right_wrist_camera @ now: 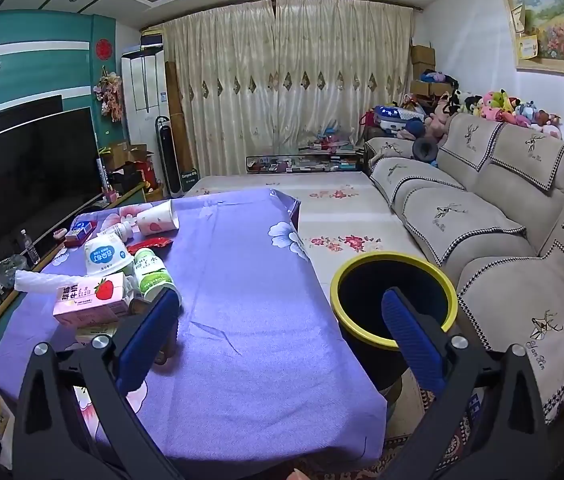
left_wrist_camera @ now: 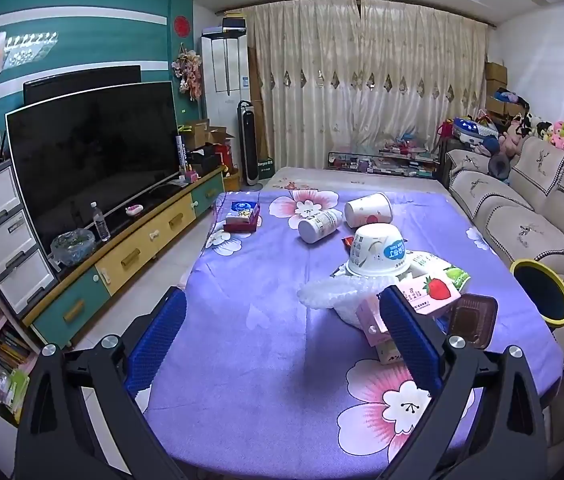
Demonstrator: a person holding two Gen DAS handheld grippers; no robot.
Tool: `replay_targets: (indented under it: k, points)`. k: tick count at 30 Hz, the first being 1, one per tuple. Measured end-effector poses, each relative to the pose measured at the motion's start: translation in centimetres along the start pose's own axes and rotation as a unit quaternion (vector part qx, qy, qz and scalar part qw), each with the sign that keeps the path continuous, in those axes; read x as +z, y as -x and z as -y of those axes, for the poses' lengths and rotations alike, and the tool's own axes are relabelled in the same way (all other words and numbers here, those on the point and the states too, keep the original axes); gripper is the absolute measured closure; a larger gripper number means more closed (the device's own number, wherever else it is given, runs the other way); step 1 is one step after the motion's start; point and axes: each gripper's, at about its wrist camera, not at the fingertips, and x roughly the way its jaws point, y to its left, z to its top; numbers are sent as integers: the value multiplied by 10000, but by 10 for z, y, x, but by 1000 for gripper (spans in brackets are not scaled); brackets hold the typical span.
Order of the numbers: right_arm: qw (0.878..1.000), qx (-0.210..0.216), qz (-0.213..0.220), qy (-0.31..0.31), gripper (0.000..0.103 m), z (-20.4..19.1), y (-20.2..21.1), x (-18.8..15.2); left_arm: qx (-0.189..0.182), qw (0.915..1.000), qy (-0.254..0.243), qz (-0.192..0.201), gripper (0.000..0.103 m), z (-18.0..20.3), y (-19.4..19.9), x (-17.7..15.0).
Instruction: Collect trash
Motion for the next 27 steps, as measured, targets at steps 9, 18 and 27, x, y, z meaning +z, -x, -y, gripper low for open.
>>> replay_targets:
  k: [9,18,27]
  points:
    - [10000,-5,-40,-14,6,0,-5,-1,0,10000,-10,-9,7,2,-2,-2]
    - [10000,9,-52,-26,6,-1,-6,-2,2,10000,-18,-20,7,3,-5,-2]
    - [10000,13,-51,-28,6,-1,-6,-2,-15,10000,-38,-40,7,5,-8,-2]
